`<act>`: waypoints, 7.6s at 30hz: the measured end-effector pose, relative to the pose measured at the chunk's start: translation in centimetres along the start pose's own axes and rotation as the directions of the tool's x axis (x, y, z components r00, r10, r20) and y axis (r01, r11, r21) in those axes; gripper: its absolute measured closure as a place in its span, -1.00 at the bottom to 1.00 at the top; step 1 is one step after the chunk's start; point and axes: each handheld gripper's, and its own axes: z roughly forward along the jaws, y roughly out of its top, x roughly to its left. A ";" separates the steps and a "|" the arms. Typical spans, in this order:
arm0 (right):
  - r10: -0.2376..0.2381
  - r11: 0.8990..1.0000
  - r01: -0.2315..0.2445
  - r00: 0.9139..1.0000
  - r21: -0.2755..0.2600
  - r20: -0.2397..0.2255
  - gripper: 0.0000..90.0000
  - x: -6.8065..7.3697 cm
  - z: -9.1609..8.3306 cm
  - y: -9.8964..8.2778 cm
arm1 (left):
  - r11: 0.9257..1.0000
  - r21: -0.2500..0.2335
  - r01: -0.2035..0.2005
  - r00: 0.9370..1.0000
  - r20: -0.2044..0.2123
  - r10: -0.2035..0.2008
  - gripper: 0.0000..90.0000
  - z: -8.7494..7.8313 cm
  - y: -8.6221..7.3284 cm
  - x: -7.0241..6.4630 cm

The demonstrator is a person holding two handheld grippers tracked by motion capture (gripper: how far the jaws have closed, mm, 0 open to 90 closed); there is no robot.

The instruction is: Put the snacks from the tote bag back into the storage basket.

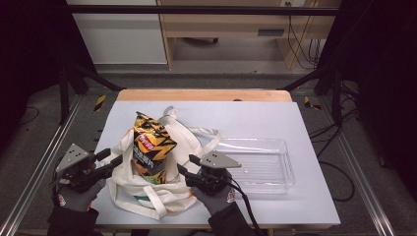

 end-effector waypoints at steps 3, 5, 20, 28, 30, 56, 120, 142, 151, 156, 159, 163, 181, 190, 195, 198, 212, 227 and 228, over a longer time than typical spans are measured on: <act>-0.005 1.000 0.005 1.000 -0.012 0.006 0.08 -0.1 -0.2 0.7 | 1.000 -0.014 -0.002 1.000 -0.004 0.002 0.02 -0.1 0.7 0.2; -0.006 1.000 0.006 1.000 -0.015 0.009 0.08 -0.1 -0.4 1.1 | 1.000 -0.027 -0.004 1.000 -0.007 0.004 0.00 -0.2 1.3 0.2; -0.006 0.999 0.006 1.000 -0.040 0.004 0.05 -0.3 -0.9 3.4 | 0.997 -0.071 -0.009 1.000 -0.008 0.009 -0.01 1.2 4.8 -0.1; -0.003 0.999 0.003 1.000 -0.034 -0.013 0.06 -0.1 -0.6 4.4 | 0.997 -0.081 -0.017 1.000 -0.011 0.016 0.00 2.7 6.0 -0.8; -0.005 0.999 0.004 1.000 -0.036 -0.016 0.06 0.0 -0.5 4.5 | 0.997 -0.078 -0.017 1.000 -0.014 0.016 0.00 3.0 6.2 -0.9; 0.002 0.999 0.000 1.000 0.043 -0.031 0.40 0.9 3.1 5.2 | 1.000 -0.011 0.002 1.000 0.003 -0.002 0.26 8.1 6.5 0.4; -0.015 1.000 0.015 1.000 0.023 0.008 1.00 1.0 3.2 6.6 | 0.999 -0.048 0.009 0.998 0.060 -0.006 1.00 5.5 6.7 -0.1; -0.069 0.994 0.067 0.998 -0.083 -0.012 1.00 0.5 -1.2 11.3 | 0.973 -0.230 0.001 0.994 0.105 0.024 1.00 -0.1 9.6 -3.3; -0.077 0.993 0.075 0.997 -0.092 -0.013 1.00 0.0 -2.5 12.4 | 0.966 -0.257 -0.012 0.993 0.107 0.040 1.00 -0.7 9.9 -4.7; -0.086 0.992 0.085 0.996 -0.091 -0.010 1.00 -0.4 -3.1 12.8 | 0.963 -0.269 -0.017 0.992 0.116 0.050 1.00 -0.9 10.1 -5.4; -0.088 0.992 0.086 0.996 -0.096 -0.013 1.00 -0.5 -3.7 13.1 | 0.962 -0.272 -0.025 0.991 0.121 0.060 1.00 -0.9 10.3 -5.8; -0.092 0.991 0.091 0.996 -0.100 -0.003 1.00 -0.8 -4.4 13.2 | 0.961 -0.275 -0.039 0.990 0.121 0.075 1.00 -0.9 10.4 -6.6; -0.091 0.989 0.098 0.994 -0.110 0.066 1.00 -2.5 -8.1 13.1 | 0.954 -0.292 -0.070 0.981 0.155 0.120 1.00 0.5 11.7 -10.3; -0.092 0.988 0.103 0.990 -0.114 0.103 1.00 -3.3 -9.7 13.3 | 0.955 -0.288 -0.067 0.977 0.177 0.121 1.00 1.7 12.5 -11.6; -0.088 0.988 0.103 0.988 -0.115 0.126 1.00 -3.9 -10.6 13.3 | 0.956 -0.287 -0.067 0.974 0.189 0.125 1.00 2.4 12.8 -12.5; -0.088 0.988 0.104 0.987 -0.115 0.136 1.00 -4.2 -11.1 13.2 | 0.956 -0.285 -0.074 0.972 0.196 0.133 1.00 2.9 13.0 -12.9; -0.073 0.988 0.097 0.979 -0.121 0.190 1.00 -5.9 -13.5 12.8 | 0.956 -0.284 -0.078 0.963 0.225 0.145 1.00 4.9 13.6 -15.3; -0.053 0.988 0.085 0.971 -0.127 0.234 1.00 -7.4 -15.4 12.1 | 0.957 -0.276 -0.087 0.955 0.250 0.159 1.00 7.0 13.8 -17.4; -0.055 0.988 0.087 0.970 -0.126 0.238 1.00 -7.5 -15.5 12.1 | 0.957 -0.276 -0.085 0.955 0.251 0.157 1.00 7.1 13.8 -17.5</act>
